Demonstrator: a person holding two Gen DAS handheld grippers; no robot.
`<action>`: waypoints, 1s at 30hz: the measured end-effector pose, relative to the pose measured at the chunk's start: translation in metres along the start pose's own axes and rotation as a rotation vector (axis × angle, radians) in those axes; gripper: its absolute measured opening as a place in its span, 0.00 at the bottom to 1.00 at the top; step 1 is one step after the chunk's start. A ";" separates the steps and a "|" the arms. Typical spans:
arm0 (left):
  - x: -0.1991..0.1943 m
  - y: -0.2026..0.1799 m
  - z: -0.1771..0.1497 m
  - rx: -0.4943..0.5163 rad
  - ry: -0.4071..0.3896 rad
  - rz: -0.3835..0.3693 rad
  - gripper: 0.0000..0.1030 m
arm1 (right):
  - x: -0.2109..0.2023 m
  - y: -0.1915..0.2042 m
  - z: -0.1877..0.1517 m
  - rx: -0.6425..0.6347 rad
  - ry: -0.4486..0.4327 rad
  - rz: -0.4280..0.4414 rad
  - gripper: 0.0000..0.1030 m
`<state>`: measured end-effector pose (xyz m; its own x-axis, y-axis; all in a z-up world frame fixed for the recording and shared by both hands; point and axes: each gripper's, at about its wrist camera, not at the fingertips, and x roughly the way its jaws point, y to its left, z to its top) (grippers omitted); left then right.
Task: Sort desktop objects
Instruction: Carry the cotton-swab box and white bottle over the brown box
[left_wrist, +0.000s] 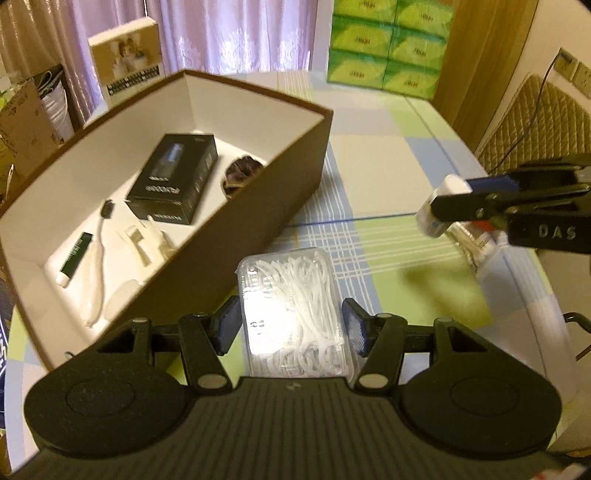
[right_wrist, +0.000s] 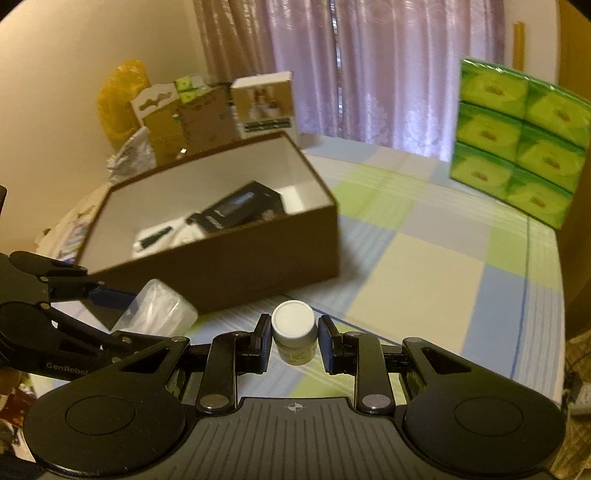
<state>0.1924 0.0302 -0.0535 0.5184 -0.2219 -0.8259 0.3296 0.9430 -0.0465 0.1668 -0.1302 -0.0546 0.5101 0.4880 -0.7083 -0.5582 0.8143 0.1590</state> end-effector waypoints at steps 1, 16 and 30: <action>-0.007 0.002 0.000 -0.001 -0.011 -0.002 0.53 | -0.001 0.004 0.003 0.000 -0.005 0.014 0.23; -0.071 0.081 0.036 -0.054 -0.160 0.064 0.53 | 0.020 0.064 0.062 -0.052 -0.085 0.135 0.23; -0.015 0.174 0.080 -0.090 -0.091 0.115 0.53 | 0.114 0.078 0.109 -0.047 -0.005 0.085 0.23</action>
<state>0.3047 0.1778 -0.0047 0.6189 -0.1291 -0.7748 0.1940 0.9810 -0.0086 0.2528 0.0227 -0.0475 0.4632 0.5562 -0.6900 -0.6297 0.7544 0.1853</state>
